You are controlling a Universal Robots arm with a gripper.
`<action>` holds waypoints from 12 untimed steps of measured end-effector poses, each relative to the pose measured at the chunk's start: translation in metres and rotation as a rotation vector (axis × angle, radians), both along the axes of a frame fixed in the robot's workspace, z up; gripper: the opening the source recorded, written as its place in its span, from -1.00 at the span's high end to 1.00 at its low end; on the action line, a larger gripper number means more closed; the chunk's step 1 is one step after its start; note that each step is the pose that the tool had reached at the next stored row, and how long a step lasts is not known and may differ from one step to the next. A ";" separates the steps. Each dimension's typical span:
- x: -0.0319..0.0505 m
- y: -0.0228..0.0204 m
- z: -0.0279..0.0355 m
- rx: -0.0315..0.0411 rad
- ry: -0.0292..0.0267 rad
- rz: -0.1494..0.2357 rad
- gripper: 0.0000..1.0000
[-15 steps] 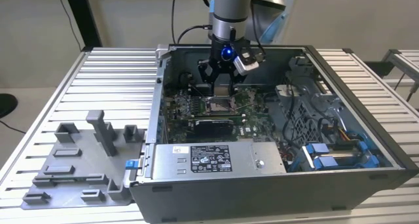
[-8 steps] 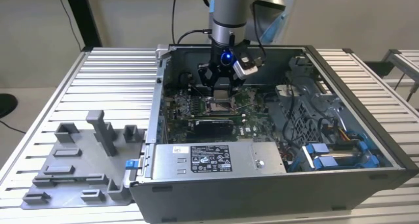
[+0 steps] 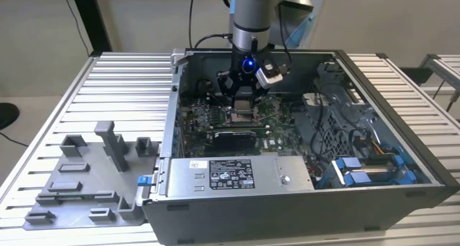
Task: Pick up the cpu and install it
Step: 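Close the cpu cover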
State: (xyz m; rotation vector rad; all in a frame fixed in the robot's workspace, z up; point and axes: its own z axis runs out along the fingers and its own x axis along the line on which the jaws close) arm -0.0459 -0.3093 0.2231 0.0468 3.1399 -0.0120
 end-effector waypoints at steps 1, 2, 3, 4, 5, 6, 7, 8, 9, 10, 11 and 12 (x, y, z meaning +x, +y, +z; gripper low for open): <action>-0.0002 -0.0001 -0.0005 -0.0018 0.0001 0.000 1.00; -0.0005 -0.0001 -0.0011 -0.0035 0.0001 0.000 1.00; -0.0008 -0.0001 -0.0019 -0.0054 0.0001 0.000 1.00; -0.0008 -0.0001 -0.0031 -0.0076 0.0000 0.000 1.00; -0.0008 -0.0001 -0.0044 -0.0098 0.0000 0.000 1.00; -0.0008 -0.0001 -0.0077 -0.0128 0.0001 0.000 1.00; -0.0009 -0.0001 -0.0095 -0.0139 0.0000 0.000 1.00; -0.0009 -0.0001 -0.0111 -0.0148 0.0001 0.000 1.00; -0.0008 -0.0001 -0.0126 -0.0148 0.0001 0.000 1.00; -0.0009 -0.0001 -0.0137 -0.0149 0.0001 0.000 1.00; -0.0009 -0.0001 -0.0147 -0.0148 0.0000 0.000 1.00; -0.0009 -0.0001 -0.0157 -0.0147 0.0000 0.001 1.00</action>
